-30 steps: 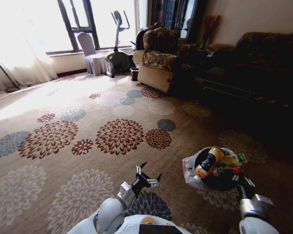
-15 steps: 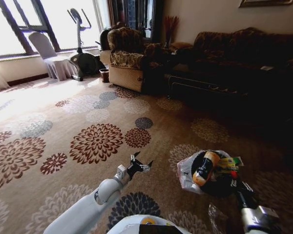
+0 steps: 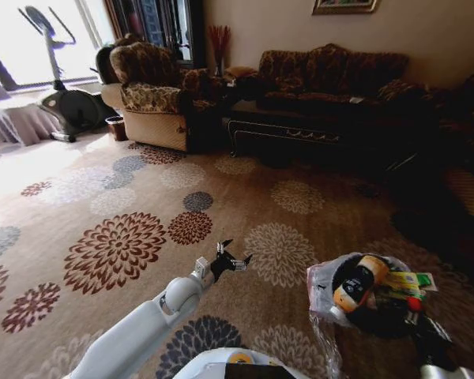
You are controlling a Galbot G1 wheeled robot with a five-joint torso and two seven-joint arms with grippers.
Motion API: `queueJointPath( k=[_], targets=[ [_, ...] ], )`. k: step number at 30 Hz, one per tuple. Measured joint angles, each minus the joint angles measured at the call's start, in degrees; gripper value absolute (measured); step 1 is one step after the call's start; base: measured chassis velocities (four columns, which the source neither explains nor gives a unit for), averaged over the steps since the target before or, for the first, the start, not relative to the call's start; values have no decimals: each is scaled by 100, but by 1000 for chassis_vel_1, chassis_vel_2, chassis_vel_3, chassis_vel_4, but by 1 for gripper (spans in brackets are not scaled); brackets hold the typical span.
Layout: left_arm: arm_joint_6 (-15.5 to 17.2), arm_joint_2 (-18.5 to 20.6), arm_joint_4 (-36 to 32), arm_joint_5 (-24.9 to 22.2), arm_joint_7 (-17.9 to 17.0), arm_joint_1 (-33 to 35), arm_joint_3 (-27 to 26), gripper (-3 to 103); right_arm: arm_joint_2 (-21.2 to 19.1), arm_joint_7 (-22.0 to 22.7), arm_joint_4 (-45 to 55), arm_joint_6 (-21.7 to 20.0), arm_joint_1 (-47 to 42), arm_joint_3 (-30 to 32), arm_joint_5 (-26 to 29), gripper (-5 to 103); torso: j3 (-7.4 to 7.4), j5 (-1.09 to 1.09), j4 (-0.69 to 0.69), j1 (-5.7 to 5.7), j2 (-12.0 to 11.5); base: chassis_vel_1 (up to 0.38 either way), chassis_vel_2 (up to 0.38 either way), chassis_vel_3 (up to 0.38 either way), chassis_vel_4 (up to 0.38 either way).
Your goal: Pick up the trash from the ground and place it into the trash bin.
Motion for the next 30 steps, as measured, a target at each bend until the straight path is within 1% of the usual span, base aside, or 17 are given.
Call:
queueJointPath(
  k=[4, 6, 7, 8, 9, 10, 11, 12, 14, 16, 18, 20, 22, 23, 25, 26, 30],
  targets=[
    [-39, -32, 91, 75, 191, 2, 8, 100, 0, -7, -201, 48, 36, 177, 9, 2, 0, 5, -3, 0, 0, -125, -126, -124, -127],
    [-110, -91, 187, 128, 356, 7, 9, 100, 0, -15, -285, 52, 119, 245, 26, 2, 0, 2, -3, 0, 0, -123, -127, -116, -140],
    [-110, -91, 187, 128, 356, 7, 9, 100, 0, -15, -285, 52, 119, 245, 26, 2, 0, 2, -3, 0, 0, -121, -133, -116, -140],
    [-146, -125, 247, 147, 537, 10, 9, 100, 0, -24, -350, 69, 207, 269, 31, 2, 0, -1, -1, 0, 0, -121, -133, -125, -109],
    [-201, -153, 322, 173, 828, 7, 8, 100, 0, -30, -424, 78, 305, 269, 17, 2, 0, 0, 0, 0, 0, -100, -98, -126, -122],
    [-217, -164, 358, 192, 974, -1, 8, 100, 1, -32, -450, 80, 338, 262, 4, 2, 0, 1, 0, 0, 0, -100, -116, -126, -122],
    [-217, -164, 358, 192, 974, -1, 8, 100, 1, -32, -450, 80, 338, 262, 4, 2, 0, 1, 0, 0, 0, -100, -116, -126, -122],
    [-261, -226, 492, 260, 1338, -46, 21, 100, 23, -31, -494, 86, 431, 201, -65, 2, 0, 4, -1, 0, 0, -119, -114, -112, -108],
    [-312, -373, 720, 332, 1519, -113, 94, 100, 23, -30, -494, 86, 511, 50, -151, 2, 0, 3, 0, 0, 0, -131, -127, -119, -135],
    [-329, -480, 878, 377, 1540, -153, 159, 100, 22, -22, -478, 86, 553, -48, -222, 2, 0, 0, -1, 0, 0, -129, -140, -128, -133],
    [-333, -648, 1173, 480, 1437, -222, 355, 100, 18, -7, -438, 80, 622, -203, -353, 2, 0, 2, -1, 0, 0, -146, -128, -135, -132],
    [-333, -710, 1290, 519, 1385, -251, 466, 100, 17, 10, -422, 70, 648, -248, -389, 2, 0, 3, -1, 0, 0, -138, -126, -141, -132],
    [-370, -892, 1608, 609, 1158, -320, 744, 100, 14, 36, -409, 51, 694, -307, -439, 2, 0, 0, 0, 0, 0, -123, -108, -126, -123],
    [-370, -892, 1608, 609, 1158, -320, 744, 100, 14, 36, -409, 51, 694, -307, -439, 2, 0, 0, 0, 0, 0, -123, -108, -128, -114],
    [-411, -1102, 1927, 633, 847, -397, 1064, 100, 12, 40, -429, 47, 697, -285, -447, 2, 0, 0, 0, 0, 0, -110, -109, -113, -132],
    [-411, -1102, 1927, 633, 847, -397, 1064, 100, 12, 40, -429, 47, 697, -285, -447, 2, 0, 0, 0, 0, 0, -115, -96, -113, -132],
    [-341, -1318, 2330, 757, 624, -555, 1489, 100, 8, 98, -564, 73, 646, 4, -300, 2, 0, 1, -5, 0, 0, -91, -86, -100, -91]
  ],
)
